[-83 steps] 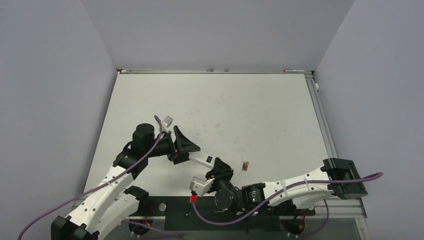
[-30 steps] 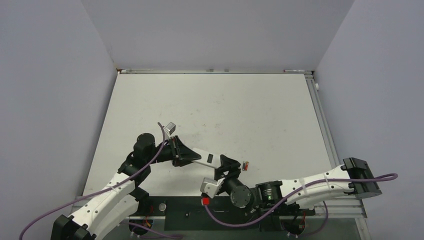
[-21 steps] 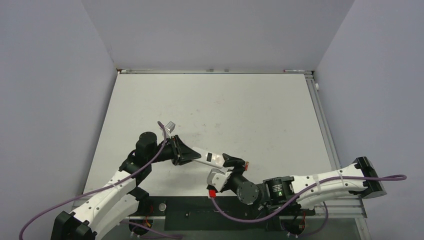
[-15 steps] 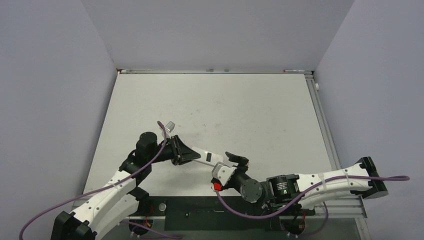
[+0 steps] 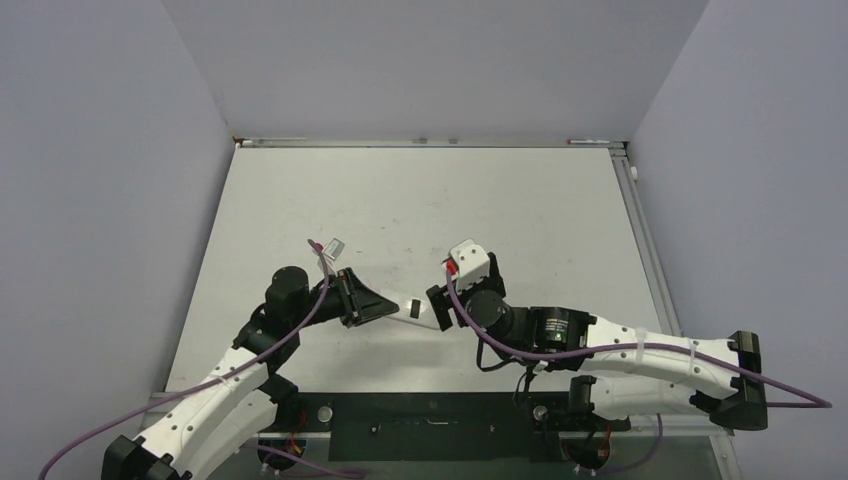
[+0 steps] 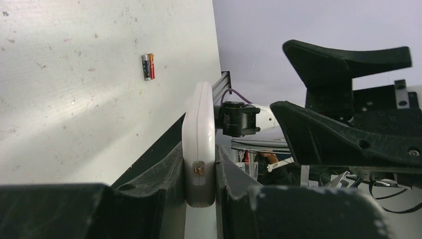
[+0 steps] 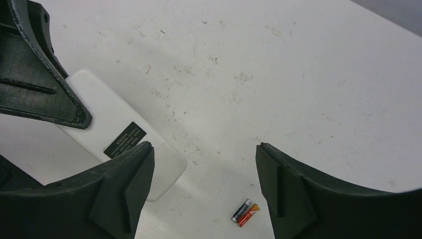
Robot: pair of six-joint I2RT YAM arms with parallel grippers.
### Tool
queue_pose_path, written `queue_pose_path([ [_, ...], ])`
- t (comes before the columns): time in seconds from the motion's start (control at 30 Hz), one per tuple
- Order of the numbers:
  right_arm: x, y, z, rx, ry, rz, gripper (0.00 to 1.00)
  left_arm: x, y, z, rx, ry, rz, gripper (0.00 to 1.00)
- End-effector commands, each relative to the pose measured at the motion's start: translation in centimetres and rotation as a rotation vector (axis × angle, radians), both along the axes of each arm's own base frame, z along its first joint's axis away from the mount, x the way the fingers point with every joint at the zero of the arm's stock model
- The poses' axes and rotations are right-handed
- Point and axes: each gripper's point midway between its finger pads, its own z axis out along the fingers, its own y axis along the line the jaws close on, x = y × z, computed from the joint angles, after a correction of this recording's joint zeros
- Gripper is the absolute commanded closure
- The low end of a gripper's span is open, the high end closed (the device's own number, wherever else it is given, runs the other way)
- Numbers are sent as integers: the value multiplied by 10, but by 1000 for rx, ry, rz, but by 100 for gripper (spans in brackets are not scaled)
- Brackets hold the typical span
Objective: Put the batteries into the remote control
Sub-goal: Remove the battery cover from the remote control.
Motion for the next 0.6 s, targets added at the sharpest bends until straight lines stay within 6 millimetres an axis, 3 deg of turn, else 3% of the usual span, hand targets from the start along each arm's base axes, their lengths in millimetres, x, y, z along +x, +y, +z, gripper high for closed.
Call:
queue_pose_path([
  [0.0,3,7,-2,173,163,-35,27,9,-1,28,-51,-144,17,100],
  [0.13,13,5,-12,296,285,-30,27,10,0,26,-72,-155,24,100],
  [0.33,21,0,-11,451,386,6,27,15,3,24,-127,-170,47,100],
  [0.57,19,0,-21,576,507,68,28,21,8,28,-223,-164,74,100],
])
